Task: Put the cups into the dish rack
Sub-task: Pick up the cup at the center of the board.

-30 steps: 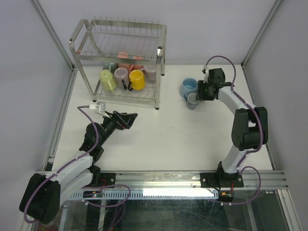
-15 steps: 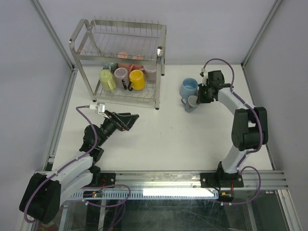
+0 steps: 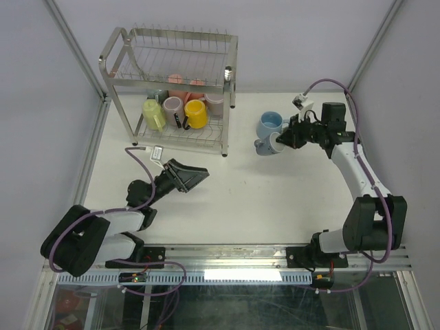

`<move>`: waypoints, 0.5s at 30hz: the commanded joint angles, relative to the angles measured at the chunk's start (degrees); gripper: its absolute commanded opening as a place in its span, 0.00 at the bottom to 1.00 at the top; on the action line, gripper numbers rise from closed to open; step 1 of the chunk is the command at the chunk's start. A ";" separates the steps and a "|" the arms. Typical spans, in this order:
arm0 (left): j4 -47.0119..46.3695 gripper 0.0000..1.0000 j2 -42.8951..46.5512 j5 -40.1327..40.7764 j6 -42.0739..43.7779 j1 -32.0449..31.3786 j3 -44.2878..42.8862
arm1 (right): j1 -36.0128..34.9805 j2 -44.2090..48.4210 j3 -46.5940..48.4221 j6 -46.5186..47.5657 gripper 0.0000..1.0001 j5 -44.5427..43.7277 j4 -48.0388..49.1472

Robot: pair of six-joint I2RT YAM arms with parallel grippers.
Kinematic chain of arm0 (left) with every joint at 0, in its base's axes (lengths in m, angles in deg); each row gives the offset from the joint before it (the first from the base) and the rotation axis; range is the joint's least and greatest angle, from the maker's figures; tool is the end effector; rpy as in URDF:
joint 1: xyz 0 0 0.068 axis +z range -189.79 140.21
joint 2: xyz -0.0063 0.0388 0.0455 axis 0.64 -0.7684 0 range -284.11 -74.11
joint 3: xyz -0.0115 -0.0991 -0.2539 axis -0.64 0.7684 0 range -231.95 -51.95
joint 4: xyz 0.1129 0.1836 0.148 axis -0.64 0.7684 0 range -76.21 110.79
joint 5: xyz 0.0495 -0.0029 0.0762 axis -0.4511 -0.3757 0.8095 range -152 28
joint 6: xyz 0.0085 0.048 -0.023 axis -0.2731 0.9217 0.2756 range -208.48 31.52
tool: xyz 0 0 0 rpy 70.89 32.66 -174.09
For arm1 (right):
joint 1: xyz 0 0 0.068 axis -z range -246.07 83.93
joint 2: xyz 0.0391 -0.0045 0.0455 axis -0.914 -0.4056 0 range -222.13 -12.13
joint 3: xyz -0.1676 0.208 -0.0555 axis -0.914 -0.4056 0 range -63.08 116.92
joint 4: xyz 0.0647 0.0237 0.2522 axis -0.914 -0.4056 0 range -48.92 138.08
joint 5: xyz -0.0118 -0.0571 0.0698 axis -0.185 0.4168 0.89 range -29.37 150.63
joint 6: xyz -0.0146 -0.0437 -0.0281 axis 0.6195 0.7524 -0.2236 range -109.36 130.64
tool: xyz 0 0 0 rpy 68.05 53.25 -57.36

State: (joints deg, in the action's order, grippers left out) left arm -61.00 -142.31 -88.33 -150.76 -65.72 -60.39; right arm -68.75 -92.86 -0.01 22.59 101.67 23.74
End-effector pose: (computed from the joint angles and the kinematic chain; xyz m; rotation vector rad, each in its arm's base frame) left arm 0.1725 -0.1014 0.2046 -0.0324 1.5256 -1.5698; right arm 0.3026 0.0375 0.2893 -0.6316 2.0955 0.7278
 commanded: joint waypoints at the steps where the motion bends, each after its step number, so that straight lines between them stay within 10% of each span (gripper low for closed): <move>1: -16.35 0.90 -5.77 -3.21 -5.96 -4.88 -3.05 | 0.41 4.44 1.47 7.32 0.00 16.30 5.57; 15: -15.79 0.89 -11.20 1.68 -11.84 -14.42 -10.98 | -0.07 9.68 3.19 19.16 0.00 33.43 23.16</move>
State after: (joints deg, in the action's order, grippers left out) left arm -67.33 -152.17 -89.84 -159.07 -77.59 -68.55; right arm -68.35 -84.22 -0.07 40.25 127.24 38.30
